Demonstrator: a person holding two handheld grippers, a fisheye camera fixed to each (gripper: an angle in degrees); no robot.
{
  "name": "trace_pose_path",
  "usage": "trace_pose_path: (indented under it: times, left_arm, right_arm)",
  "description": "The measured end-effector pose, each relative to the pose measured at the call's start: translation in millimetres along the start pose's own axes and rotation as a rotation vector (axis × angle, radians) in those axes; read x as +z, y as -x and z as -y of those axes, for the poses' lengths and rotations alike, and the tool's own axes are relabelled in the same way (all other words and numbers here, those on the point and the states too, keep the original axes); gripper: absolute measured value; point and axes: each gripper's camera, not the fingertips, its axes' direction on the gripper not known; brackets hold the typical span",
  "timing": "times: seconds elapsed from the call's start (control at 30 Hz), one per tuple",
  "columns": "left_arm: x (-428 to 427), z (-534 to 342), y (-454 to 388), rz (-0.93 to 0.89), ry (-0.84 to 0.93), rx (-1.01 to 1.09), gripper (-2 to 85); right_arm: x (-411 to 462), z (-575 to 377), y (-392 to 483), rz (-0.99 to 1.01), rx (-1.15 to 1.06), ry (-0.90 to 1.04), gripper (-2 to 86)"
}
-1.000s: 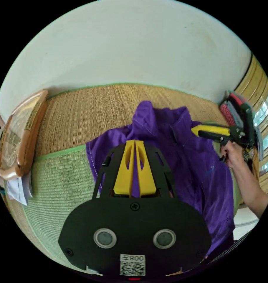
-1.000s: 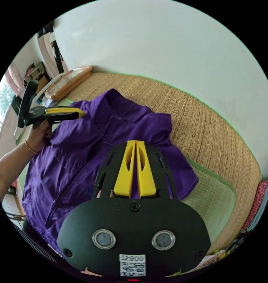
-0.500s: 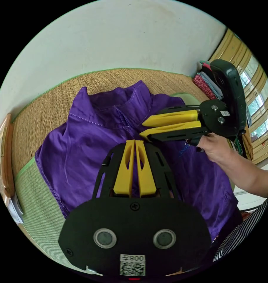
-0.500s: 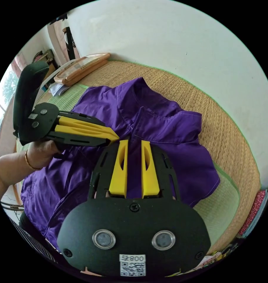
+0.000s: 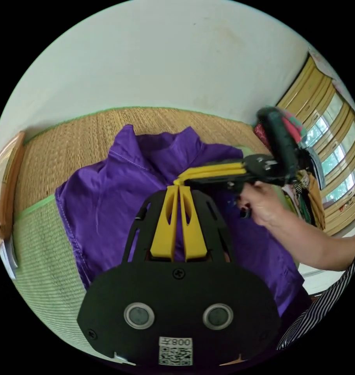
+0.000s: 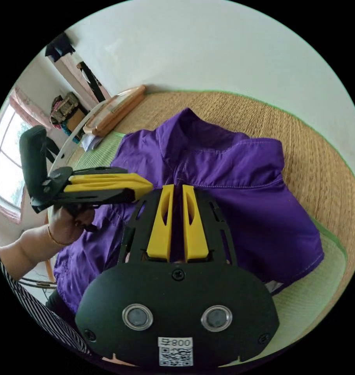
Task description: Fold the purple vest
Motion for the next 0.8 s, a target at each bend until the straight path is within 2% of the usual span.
trace_pose_path:
  times: [0.07,0.17,0.23,0.33,0.4,0.53,0.63,0.67,0.7,0.8]
  left_arm:
    - [0.4,-0.5,-5.4,-0.084,0.014,0.050,0.1]
    - [32.2,-0.7,-10.9,0.003,0.169,0.099,0.1]
    - [33.0,-3.0,-4.1,-0.018,0.146,0.080,0.1]
    - [30.9,-3.9,3.9,-0.027,0.145,0.071,0.1]
    - [29.2,-3.2,7.1,-0.028,0.151,0.069,0.0]
    - [22.2,-5.0,15.0,-0.035,0.142,0.053,0.1]
    - [9.8,-11.4,18.3,-0.040,0.114,0.053,0.1]
    - [9.0,-13.5,20.5,-0.027,0.134,0.058,0.1]
    - [7.9,-14.6,22.3,-0.027,0.141,0.057,0.1]
    - [-34.7,-26.7,33.6,-0.027,0.040,0.028,0.4]
  right_arm:
    - [-13.6,0.0,-9.2,0.066,0.007,-0.017,4.9]
    - [-31.1,0.0,-9.8,0.059,-0.014,-0.042,4.5]
    - [-22.7,2.5,-10.1,0.002,-0.033,-0.018,4.1]
    - [-4.4,4.2,-25.8,0.049,0.025,0.049,2.3]
    - [-18.8,-0.1,-25.8,0.076,0.020,0.006,1.4]
    - [-39.1,-6.3,-19.4,-0.072,0.007,-0.056,0.4]
    - [-2.3,-9.2,-38.5,-0.193,0.035,0.077,0.2]
    - [-6.1,-16.9,-43.2,-0.141,0.028,0.009,0.2]
    - [-5.8,-18.0,-46.3,-0.118,0.042,0.019,0.2]
    - [-15.2,-29.3,-38.3,-0.124,0.029,-0.013,0.1]
